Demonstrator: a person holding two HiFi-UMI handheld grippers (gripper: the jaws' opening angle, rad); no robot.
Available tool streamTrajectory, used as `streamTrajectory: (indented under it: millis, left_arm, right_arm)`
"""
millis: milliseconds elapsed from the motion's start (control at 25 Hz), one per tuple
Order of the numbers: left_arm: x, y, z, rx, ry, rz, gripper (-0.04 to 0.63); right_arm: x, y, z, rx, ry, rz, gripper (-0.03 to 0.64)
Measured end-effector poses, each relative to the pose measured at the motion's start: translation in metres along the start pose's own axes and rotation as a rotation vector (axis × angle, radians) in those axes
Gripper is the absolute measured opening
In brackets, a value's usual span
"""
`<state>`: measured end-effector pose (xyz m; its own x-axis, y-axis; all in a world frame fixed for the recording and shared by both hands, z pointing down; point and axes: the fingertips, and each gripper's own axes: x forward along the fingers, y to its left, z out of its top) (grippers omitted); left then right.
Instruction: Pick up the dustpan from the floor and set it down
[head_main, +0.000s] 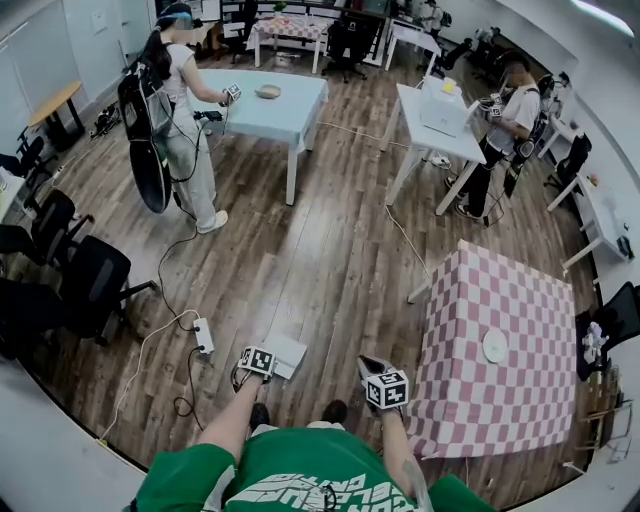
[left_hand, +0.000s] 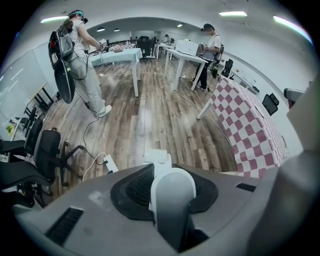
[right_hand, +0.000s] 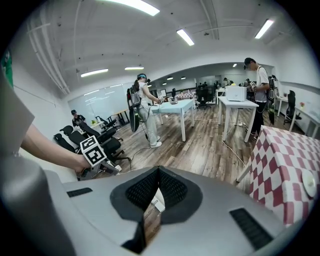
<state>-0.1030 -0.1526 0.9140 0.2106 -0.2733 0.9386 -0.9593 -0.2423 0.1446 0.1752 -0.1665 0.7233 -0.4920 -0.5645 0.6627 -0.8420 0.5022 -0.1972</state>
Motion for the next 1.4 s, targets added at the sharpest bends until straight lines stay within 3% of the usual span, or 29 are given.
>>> streamTrajectory:
  millis: [640, 1400]
  left_arm:
    - [0.022, 0.011, -0.008, 0.003, 0.059, 0.006, 0.107]
    - [0.028, 0.011, -0.012, 0.046, 0.042, 0.018, 0.107]
  right_arm:
    - [0.055, 0.02, -0.017, -0.065, 0.124, 0.066, 0.008]
    - [0.071, 0.035, -0.052, -0.057, 0.199, 0.103, 0.008]
